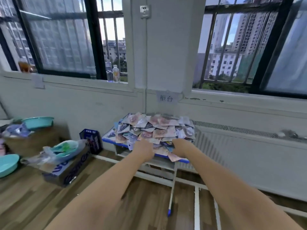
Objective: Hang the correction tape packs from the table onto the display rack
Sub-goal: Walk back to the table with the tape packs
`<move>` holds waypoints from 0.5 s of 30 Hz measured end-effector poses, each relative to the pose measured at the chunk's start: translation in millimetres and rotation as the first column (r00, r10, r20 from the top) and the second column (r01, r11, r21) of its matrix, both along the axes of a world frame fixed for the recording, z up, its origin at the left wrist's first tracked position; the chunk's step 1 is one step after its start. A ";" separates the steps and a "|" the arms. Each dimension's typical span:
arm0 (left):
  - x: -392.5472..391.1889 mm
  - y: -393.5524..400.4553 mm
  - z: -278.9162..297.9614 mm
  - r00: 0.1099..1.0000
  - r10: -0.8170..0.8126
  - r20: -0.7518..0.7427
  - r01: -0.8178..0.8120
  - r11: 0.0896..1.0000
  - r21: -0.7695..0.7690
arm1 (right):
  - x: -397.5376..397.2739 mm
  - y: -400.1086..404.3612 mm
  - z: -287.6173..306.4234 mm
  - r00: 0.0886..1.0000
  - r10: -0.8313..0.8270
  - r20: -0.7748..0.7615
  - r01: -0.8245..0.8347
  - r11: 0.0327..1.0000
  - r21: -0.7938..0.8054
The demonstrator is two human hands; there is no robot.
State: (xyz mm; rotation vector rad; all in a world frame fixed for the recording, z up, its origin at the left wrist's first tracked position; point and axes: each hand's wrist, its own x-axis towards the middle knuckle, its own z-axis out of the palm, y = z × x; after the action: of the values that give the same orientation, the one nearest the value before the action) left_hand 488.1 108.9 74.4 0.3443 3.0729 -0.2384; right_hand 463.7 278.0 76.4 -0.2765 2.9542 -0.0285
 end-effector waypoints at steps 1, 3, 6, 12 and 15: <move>-20.2 -0.1 0.3 1.000 0.008 -0.017 -0.008 1.000 0.010 | -22.5 0.6 0.1 1.000 0.009 0.002 -0.009 1.000 0.004; -55.3 -0.3 2.6 0.999 0.013 -0.034 -0.012 0.999 0.044 | -62.8 1.9 -0.9 1.000 0.014 0.013 -0.014 1.000 -0.006; -105.4 -1.9 0.9 1.000 0.005 -0.010 -0.005 0.997 0.074 | -113.2 2.9 -6.9 0.999 0.016 0.046 -0.014 0.999 -0.043; -228.6 -1.4 -20.0 0.998 0.006 0.063 -0.013 0.993 0.114 | -213.7 10.5 -37.3 0.993 -0.076 0.086 0.084 0.993 -0.089; -252.0 -1.5 -20.0 0.998 -0.021 0.063 0.014 0.993 0.116 | -232.8 15.5 -43.1 0.988 -0.123 0.098 0.135 0.982 -0.129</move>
State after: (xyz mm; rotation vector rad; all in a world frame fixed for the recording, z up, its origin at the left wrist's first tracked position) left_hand 236.2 107.4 54.4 0.3762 3.0280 -0.0481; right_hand 230.8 293.6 33.3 -0.0980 2.8796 -0.2527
